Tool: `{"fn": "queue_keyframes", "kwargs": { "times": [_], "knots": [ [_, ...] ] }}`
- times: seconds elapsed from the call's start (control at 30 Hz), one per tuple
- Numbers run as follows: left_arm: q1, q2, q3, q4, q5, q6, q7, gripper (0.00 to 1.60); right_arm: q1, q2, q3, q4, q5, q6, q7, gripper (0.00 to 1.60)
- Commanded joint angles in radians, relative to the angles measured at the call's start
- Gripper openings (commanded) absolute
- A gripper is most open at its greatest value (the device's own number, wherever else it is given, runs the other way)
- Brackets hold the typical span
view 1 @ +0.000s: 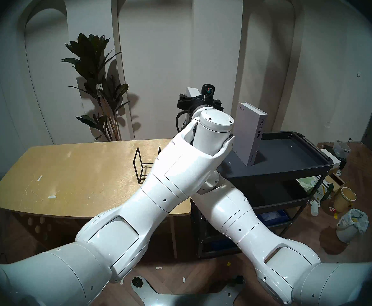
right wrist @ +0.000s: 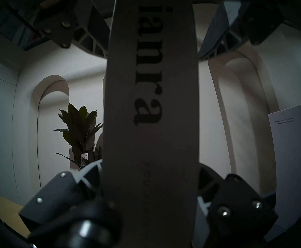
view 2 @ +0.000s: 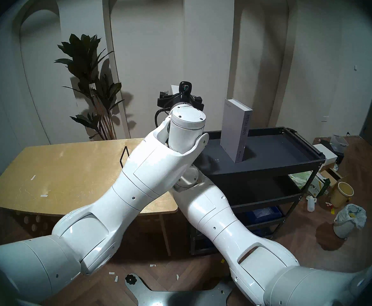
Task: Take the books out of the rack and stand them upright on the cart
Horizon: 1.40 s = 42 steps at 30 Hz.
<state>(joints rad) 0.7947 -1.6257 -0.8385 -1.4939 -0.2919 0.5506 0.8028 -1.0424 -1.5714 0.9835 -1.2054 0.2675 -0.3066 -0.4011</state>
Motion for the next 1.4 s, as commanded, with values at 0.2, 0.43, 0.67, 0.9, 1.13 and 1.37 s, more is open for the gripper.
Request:
{"fn": "queue_keyframes", "kwargs": {
  "times": [0.2,0.43,0.67,0.9,1.13,1.37],
  "knots": [
    [-0.141,-0.065,-0.006,-0.197,0.008,-0.077,-0.054,1.6,0.056,-0.017,0.021,-0.017,0.001,0.055,-0.027,0.0],
    [-0.153,-0.024,-0.109,-0.286,-0.015,-0.077,-0.078,1.6,0.084,0.016,0.049,-0.015,-0.003,0.096,-0.031,0.0],
    [-0.089,0.065,-0.216,-0.391,-0.064,-0.031,-0.109,1.6,0.115,0.078,0.079,-0.017,-0.011,0.139,-0.014,0.0],
    [0.04,0.15,-0.306,-0.471,-0.139,0.047,-0.136,1.6,0.152,0.143,0.118,-0.007,0.003,0.192,0.05,0.0],
    [0.136,0.207,-0.372,-0.539,-0.23,0.139,-0.182,1.6,0.171,0.187,0.145,0.019,0.067,0.275,0.175,0.0],
    [0.182,0.249,-0.435,-0.592,-0.327,0.241,-0.243,1.6,0.169,0.237,0.126,0.015,0.151,0.373,0.308,0.0]
  ]
}}
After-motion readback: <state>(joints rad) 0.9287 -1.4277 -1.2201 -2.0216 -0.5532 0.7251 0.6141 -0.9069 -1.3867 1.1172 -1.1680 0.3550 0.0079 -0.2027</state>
